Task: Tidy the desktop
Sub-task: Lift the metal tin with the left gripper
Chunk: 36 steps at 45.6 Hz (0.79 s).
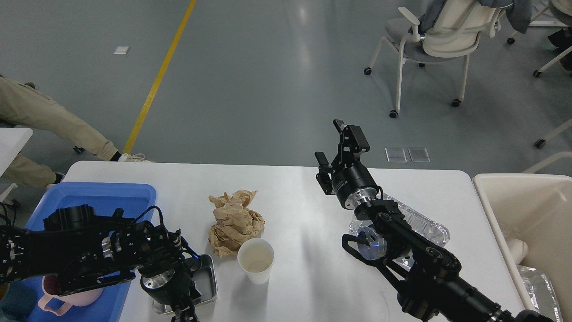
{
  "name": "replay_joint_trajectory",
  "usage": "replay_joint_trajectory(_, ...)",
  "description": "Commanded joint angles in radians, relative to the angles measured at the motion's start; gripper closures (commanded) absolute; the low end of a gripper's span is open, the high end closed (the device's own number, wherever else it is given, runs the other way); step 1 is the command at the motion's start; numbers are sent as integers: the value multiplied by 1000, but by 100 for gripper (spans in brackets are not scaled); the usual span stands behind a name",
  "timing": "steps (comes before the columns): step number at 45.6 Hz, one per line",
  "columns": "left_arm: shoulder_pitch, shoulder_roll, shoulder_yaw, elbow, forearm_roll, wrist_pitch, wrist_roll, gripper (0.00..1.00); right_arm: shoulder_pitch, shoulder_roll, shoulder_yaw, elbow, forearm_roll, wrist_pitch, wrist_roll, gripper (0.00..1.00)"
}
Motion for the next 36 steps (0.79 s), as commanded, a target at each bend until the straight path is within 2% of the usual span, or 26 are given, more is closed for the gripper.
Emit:
replay_joint_trajectory(1,-3,0,-1,0,13,12,-8,29,0,0,-2,-2,-1,0,0,0)
replay_joint_trajectory(17,-2,6,0,2,48,46,-53,41,0,2,-2,-2,-1,0,0,0)
replay_joint_trajectory(36,1,23,2,11,65,52,-53,50,0,2,-2,-3,-1,0,0,0)
